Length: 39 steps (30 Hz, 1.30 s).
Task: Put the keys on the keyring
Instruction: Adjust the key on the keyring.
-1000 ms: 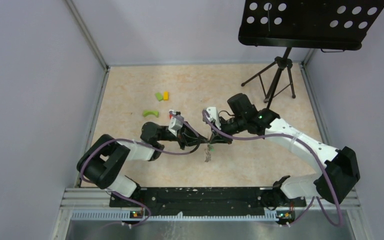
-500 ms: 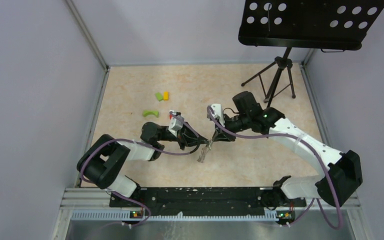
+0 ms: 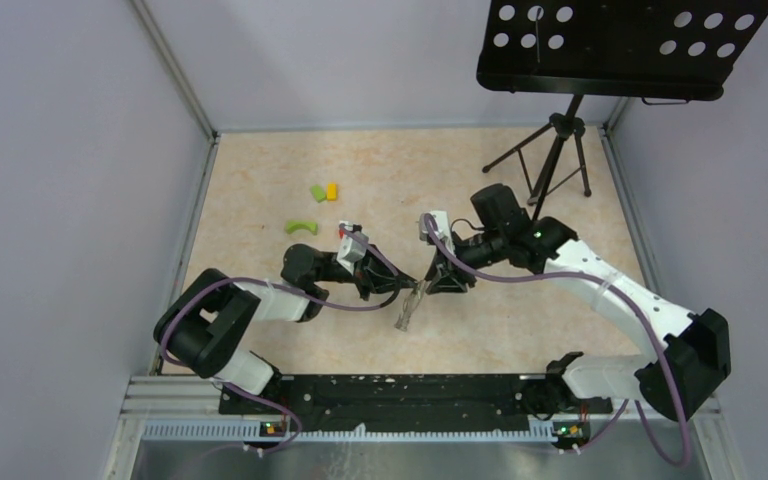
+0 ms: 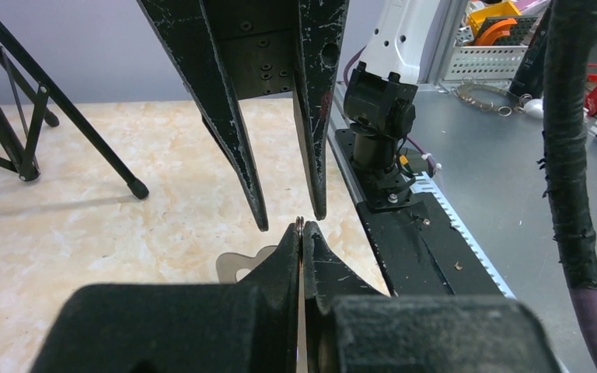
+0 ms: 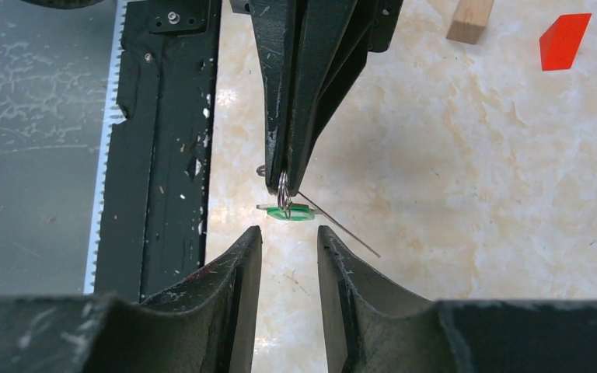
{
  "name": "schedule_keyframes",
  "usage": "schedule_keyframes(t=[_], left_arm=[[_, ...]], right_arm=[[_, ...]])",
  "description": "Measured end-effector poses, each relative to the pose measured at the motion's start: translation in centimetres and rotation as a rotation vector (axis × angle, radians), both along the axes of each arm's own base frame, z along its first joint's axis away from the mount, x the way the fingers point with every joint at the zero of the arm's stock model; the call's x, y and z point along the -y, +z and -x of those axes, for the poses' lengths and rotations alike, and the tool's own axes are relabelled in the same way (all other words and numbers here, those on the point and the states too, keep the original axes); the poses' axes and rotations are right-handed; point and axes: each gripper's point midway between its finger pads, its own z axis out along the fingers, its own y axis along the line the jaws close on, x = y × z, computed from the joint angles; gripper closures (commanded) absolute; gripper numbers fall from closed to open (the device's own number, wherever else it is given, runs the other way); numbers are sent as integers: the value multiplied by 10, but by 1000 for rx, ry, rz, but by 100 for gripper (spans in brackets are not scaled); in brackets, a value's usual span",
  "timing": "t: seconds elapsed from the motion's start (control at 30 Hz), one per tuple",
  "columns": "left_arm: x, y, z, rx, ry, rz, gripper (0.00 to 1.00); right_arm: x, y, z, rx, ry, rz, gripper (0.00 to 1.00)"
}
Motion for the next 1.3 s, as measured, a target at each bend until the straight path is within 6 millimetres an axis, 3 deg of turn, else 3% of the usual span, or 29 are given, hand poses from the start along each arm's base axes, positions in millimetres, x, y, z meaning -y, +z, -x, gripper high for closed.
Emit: schedule_keyframes(t=[0.93, 1.17, 1.3], left_arm=[[0, 0, 0, 2, 2, 1, 100], [0, 0, 0, 3, 2, 1, 100], [0, 0, -1, 2, 3, 1, 100]], right_arm=[[-3, -17, 4, -70, 21, 17, 77], [-7, -13, 4, -76, 26, -7, 82], [-8, -11, 5, -77, 31, -16, 90]])
